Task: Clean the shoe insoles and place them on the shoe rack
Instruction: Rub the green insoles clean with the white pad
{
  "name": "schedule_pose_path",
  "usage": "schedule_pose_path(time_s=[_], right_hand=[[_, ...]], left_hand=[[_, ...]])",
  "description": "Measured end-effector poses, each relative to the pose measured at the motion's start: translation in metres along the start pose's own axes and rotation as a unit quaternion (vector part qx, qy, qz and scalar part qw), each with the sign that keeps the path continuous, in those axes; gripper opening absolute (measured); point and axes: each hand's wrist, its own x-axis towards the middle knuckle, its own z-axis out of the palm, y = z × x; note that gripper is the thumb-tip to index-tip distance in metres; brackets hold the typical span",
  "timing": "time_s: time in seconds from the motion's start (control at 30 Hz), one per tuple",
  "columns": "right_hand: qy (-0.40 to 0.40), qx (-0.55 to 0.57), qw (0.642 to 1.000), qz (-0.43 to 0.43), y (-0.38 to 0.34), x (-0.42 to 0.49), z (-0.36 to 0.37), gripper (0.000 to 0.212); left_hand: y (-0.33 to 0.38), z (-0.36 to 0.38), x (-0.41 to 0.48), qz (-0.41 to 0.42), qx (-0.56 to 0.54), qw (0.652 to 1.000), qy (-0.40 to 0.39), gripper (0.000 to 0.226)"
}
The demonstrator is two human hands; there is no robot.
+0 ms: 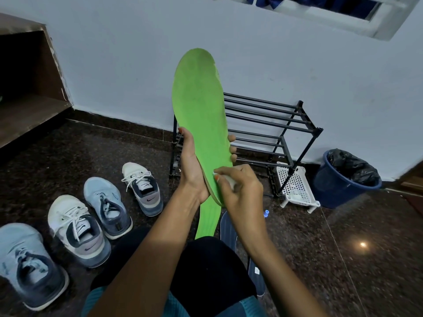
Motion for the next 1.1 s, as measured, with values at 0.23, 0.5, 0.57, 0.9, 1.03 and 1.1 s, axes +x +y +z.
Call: schedule_pose_path(time_s=[0.23, 0.5, 0.57, 0.9, 1.03, 1.1], right_hand=[[-0.048, 0.052, 0.997, 0.013, -0.005, -0.009, -0.003, 0.012], [0.043, -0.045, 0.998, -0.01, 0.007, 0.009, -0.003, 0.013], [0.03, -0.02, 0.999, 0.003, 0.006, 0.004, 0.0, 0.013], [-0.038, 0.022, 0.999, 0.01, 0.001, -0.004, -0.005, 0.012], [0.017, -0.039, 0.999, 0.002, 0.007, 0.01, -0.007, 0.013], [0.027, -0.052, 0.998, -0.008, 0.007, 0.011, -0.006, 0.013]], left_hand=[[0.001, 0.0, 0.001, 0.002, -0.014, 1.0, -0.002, 0.092], [0.0, 0.001, -0.001, 0.0, 0.006, 1.0, -0.005, 0.093], [0.0, 0.001, -0.001, -0.003, 0.004, 1.0, -0.003, 0.093], [0.001, -0.001, 0.001, 0.002, -0.006, 1.0, -0.002, 0.09], [-0.001, -0.001, 0.001, 0.006, 0.016, 1.0, 0.004, 0.086], [-0.001, -0.001, 0.001, 0.008, 0.018, 1.0, 0.009, 0.085]])
